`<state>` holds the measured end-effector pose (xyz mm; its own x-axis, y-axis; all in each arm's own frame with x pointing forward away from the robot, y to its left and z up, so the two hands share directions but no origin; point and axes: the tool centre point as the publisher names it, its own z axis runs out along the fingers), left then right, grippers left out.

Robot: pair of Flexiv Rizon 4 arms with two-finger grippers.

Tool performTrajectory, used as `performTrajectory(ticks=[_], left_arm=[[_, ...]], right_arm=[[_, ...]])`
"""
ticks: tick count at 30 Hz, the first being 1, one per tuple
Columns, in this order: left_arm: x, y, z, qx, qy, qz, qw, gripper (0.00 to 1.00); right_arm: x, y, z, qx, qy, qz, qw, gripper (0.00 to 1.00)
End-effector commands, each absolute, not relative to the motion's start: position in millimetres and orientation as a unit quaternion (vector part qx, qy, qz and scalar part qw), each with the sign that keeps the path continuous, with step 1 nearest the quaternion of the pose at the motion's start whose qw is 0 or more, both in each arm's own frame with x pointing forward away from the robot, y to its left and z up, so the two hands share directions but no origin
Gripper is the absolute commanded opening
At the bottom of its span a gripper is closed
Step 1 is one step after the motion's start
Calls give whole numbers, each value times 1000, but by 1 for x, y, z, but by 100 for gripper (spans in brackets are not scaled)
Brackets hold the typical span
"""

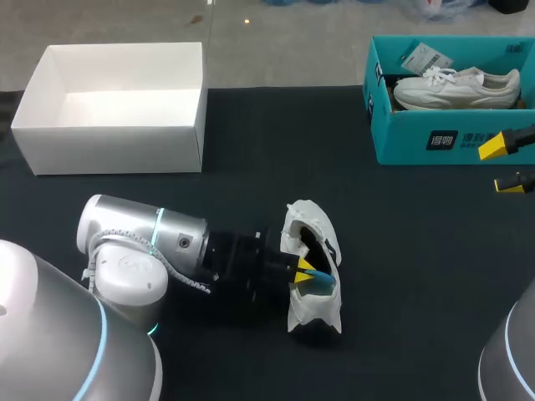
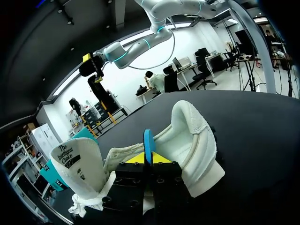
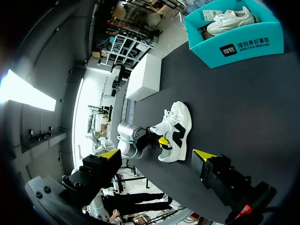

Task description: Take the shoe out of the shoebox, open the shoe tongue, remove and reinsert the insole, then place the shoe into the shoebox

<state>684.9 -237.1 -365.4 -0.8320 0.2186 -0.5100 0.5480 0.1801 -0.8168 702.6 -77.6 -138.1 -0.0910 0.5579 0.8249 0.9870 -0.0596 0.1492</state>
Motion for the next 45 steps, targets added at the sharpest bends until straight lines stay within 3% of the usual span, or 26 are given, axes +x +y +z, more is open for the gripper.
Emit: performTrajectory(ticks=[1,2,3,4,5,8,14,22,25,26,44,45], left_arm=[[684,-240,-366,255,753,-591,139,0],[682,-241,-365,256,751,-593,138,0],[680,-241,-363,257,750,-594,138,11],[678,-241,-361,259,749,-595,139,31],[676,-241,-359,261,748,-594,141,38],[672,-236,-352,264,747,-593,147,45],[666,-223,-343,264,752,-583,157,44],[663,-223,-350,262,760,-577,146,29],[663,-225,-352,262,759,-579,142,4],[664,-226,-353,262,759,-579,139,0],[654,-238,-361,273,763,-578,97,0],[654,-237,-359,273,762,-578,102,23]], right_arm=[[702,-77,-139,-616,-628,-389,276,100],[702,-77,-139,-616,-628,-389,276,100],[702,-77,-139,-616,-628,-389,276,100],[702,-77,-139,-616,-628,-389,276,100],[702,-77,-139,-616,-628,-389,276,100],[702,-77,-139,-616,-628,-389,276,100],[702,-77,-139,-616,-628,-389,276,100],[702,-77,-139,-616,-628,-389,276,100],[702,-77,-139,-616,-628,-389,276,100],[702,-77,-139,-616,-628,-389,276,100],[702,-77,-139,-616,-628,-389,276,100],[702,-77,-139,-616,-628,-389,276,100]])
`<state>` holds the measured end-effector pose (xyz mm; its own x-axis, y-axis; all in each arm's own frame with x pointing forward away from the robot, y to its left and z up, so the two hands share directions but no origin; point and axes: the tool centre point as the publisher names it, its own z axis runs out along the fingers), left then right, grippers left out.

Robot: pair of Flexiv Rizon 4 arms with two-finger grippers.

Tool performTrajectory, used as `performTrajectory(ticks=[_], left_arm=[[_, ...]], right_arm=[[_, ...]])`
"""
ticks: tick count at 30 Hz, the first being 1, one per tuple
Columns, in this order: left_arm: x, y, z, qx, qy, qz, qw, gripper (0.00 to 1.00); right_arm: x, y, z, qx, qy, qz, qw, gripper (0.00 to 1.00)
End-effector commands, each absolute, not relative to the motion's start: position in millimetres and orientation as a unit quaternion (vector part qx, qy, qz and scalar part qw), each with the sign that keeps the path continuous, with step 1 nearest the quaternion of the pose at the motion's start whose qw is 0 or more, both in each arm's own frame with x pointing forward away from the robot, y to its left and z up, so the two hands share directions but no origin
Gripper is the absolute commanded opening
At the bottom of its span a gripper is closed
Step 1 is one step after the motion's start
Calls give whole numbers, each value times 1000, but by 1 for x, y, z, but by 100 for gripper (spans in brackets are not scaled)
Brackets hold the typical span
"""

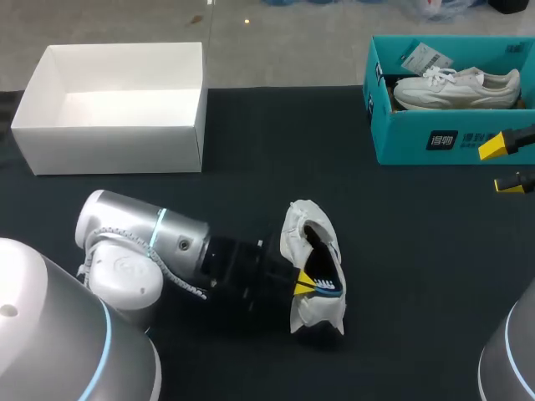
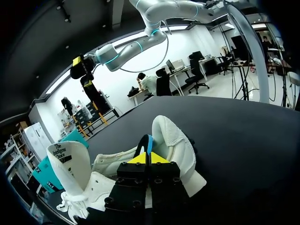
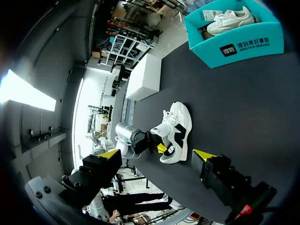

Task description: Take the shoe out of the shoebox, open the shoe tongue, remove and reinsert the insole, then place the shoe into the shoebox

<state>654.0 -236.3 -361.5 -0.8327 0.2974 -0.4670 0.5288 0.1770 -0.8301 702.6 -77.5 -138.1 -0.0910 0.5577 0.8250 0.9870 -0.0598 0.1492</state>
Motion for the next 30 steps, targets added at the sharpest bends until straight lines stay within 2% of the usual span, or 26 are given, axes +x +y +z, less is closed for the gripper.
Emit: performTrajectory(ticks=[1,2,4,8,9,10,12,13,15,18,20,30], left_arm=[[655,-234,-355,273,762,-577,109,56],[655,-232,-352,273,761,-578,113,75],[655,-228,-347,273,760,-578,121,84],[655,-223,-342,272,759,-578,126,82],[655,-222,-342,271,759,-578,126,76],[655,-221,-343,271,761,-577,125,65],[655,-221,-344,270,761,-577,124,55],[656,-221,-345,270,761,-577,124,50],[656,-223,-347,268,759,-580,122,50],[654,-227,-351,269,758,-583,112,35],[653,-228,-352,270,758,-584,110,0],[653,-228,-348,285,760,-578,90,0]], right_arm=[[702,-77,-139,-616,-628,-389,276,100],[702,-77,-139,-616,-628,-389,276,100],[702,-77,-139,-616,-628,-389,276,100],[702,-77,-139,-616,-628,-389,276,100],[702,-77,-139,-616,-628,-389,276,100],[702,-77,-139,-616,-628,-389,276,100],[702,-77,-139,-616,-628,-389,276,100],[702,-77,-139,-616,-628,-389,276,100],[702,-77,-139,-616,-628,-389,276,100],[702,-77,-139,-616,-628,-389,276,100],[702,-77,-139,-616,-628,-389,276,100],[702,-77,-139,-616,-628,-389,276,100]])
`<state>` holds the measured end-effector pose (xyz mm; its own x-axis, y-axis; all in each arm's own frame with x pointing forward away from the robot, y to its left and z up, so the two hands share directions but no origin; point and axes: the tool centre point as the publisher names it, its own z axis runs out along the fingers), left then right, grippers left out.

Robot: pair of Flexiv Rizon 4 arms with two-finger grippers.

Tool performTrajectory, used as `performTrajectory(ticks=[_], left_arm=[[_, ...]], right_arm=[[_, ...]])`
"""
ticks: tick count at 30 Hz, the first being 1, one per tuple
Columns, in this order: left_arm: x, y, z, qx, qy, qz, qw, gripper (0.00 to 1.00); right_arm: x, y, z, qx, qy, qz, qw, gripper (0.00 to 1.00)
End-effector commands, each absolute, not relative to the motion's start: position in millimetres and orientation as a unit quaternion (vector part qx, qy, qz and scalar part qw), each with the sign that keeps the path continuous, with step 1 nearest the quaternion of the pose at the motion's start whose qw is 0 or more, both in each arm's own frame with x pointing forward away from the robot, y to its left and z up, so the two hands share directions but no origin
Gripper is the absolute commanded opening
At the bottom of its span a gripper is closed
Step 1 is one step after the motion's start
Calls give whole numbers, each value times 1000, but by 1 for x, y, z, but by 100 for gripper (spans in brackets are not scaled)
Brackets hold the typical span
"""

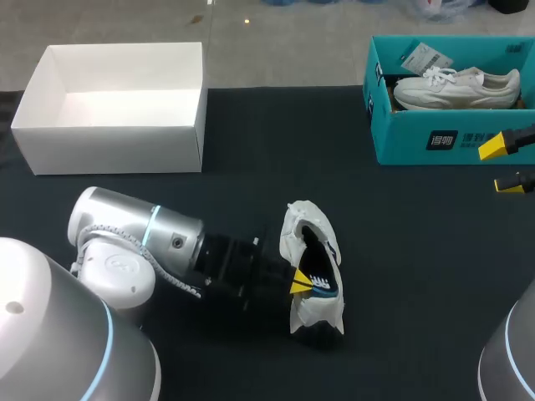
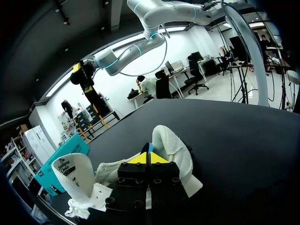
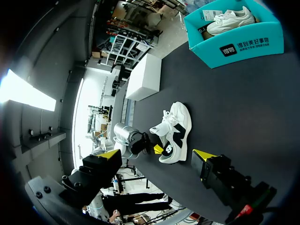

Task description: Take the shoe out of the shoebox, open the shoe tongue, remove and reinsert the insole, then place the shoe into the shoebox

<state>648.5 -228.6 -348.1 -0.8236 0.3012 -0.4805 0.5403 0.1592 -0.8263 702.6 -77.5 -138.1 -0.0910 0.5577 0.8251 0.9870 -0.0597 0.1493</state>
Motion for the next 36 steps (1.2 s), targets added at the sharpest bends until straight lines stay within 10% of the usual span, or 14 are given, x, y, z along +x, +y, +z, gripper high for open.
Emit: performTrajectory(ticks=[1,19,20,22,36], left_arm=[[652,-228,-349,285,760,-578,87,0],[645,-241,-358,289,765,-575,42,0],[645,-240,-357,288,766,-573,40,7],[644,-237,-355,288,773,-564,39,98],[660,-225,-325,281,759,-583,72,100]], right_arm=[[702,-77,-139,-616,-628,-389,276,100],[702,-77,-139,-616,-628,-389,276,100],[702,-77,-139,-616,-628,-389,276,100],[702,-77,-139,-616,-628,-389,276,100],[702,-77,-139,-616,-628,-389,276,100]])
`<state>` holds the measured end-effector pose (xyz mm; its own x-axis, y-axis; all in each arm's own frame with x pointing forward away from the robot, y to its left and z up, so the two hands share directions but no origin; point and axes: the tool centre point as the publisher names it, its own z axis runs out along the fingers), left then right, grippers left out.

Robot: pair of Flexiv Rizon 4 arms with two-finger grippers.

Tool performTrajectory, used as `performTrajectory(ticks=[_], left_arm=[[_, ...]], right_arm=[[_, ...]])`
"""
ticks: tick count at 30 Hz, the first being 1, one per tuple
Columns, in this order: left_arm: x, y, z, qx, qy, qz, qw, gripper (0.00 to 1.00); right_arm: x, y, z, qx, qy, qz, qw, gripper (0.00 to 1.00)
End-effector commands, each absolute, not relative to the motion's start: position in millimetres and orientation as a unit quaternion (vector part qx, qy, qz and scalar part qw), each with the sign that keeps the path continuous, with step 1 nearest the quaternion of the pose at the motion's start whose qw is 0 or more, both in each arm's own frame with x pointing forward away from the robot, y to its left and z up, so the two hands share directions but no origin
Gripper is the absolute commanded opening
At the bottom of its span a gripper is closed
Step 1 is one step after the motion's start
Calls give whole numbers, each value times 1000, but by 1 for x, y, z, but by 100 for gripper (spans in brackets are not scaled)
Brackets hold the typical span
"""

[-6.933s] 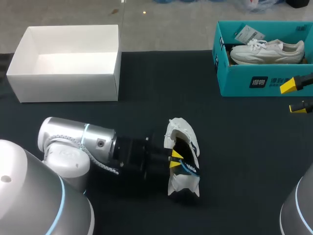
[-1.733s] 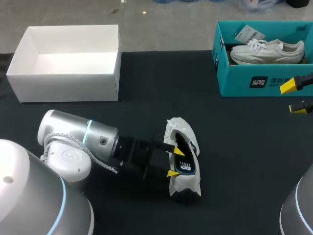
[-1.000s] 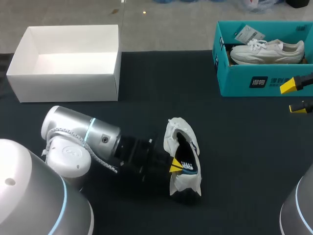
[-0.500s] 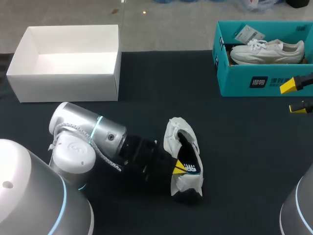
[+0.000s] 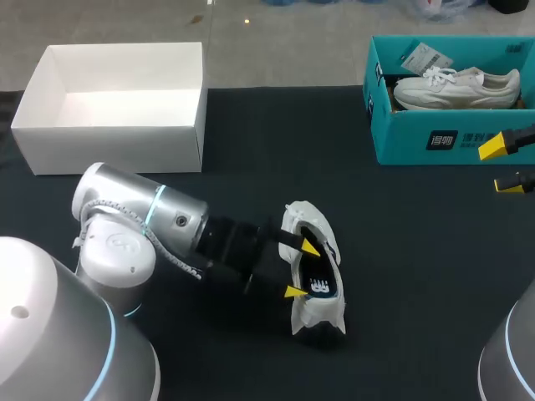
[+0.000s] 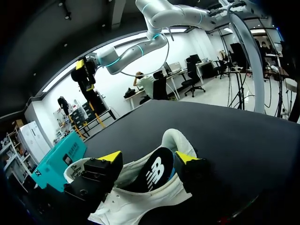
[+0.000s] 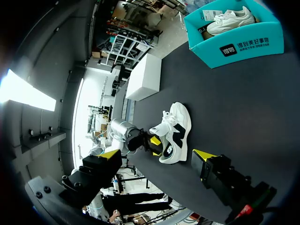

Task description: Take the shoe out of the shoebox, open the shoe tongue, remove and reinsert the insole, then place the shoe into the shoebox

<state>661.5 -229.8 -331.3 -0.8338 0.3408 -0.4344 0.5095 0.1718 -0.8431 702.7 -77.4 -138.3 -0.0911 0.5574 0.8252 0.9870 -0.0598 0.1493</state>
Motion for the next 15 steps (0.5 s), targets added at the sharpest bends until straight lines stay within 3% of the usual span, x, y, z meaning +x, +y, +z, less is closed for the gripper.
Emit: performTrajectory(ticks=[1,6,15], left_arm=[[661,-225,-324,281,758,-584,71,100],[668,-224,-318,280,749,-598,53,100],[675,-224,-301,361,778,-507,-84,100]], right_arm=[[702,-77,-139,-616,-628,-389,276,100],[702,-77,-139,-616,-628,-389,276,100],[702,-77,-139,-616,-628,-389,276,100]])
